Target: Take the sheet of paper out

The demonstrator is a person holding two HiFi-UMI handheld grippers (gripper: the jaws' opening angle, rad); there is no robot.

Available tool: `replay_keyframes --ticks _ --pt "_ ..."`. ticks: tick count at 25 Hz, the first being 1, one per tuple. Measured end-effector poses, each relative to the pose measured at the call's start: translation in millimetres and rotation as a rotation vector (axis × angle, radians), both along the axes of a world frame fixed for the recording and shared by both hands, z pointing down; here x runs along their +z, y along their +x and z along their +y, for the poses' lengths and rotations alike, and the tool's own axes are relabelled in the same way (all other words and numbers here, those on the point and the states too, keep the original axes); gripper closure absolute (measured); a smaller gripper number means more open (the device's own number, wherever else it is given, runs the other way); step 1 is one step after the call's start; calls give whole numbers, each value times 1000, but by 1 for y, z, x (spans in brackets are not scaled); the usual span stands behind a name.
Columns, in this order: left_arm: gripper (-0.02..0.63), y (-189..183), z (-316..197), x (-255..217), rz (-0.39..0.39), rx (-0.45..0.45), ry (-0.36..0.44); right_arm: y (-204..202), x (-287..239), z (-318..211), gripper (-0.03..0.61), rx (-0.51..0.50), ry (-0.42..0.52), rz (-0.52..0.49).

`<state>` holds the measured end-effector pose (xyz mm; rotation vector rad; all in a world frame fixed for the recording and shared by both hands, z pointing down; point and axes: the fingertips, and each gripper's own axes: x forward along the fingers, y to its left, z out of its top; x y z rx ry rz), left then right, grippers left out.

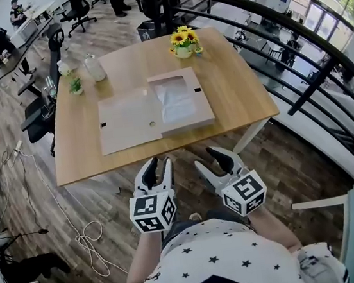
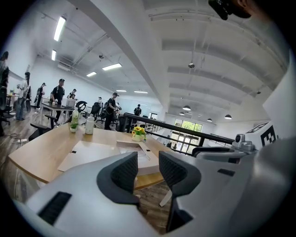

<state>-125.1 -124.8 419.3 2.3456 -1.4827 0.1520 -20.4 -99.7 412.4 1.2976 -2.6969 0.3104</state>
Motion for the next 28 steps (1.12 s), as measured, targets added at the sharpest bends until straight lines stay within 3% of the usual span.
replay_keyframes --ticks 11,28 --pt "480 -5 -52 8 -11 -31 -20 5 6 -43 410 -4 -12 -12" --pt "483 16 -210 22 -27 -59 -74 30 3 -196 410 -35 -11 -6"
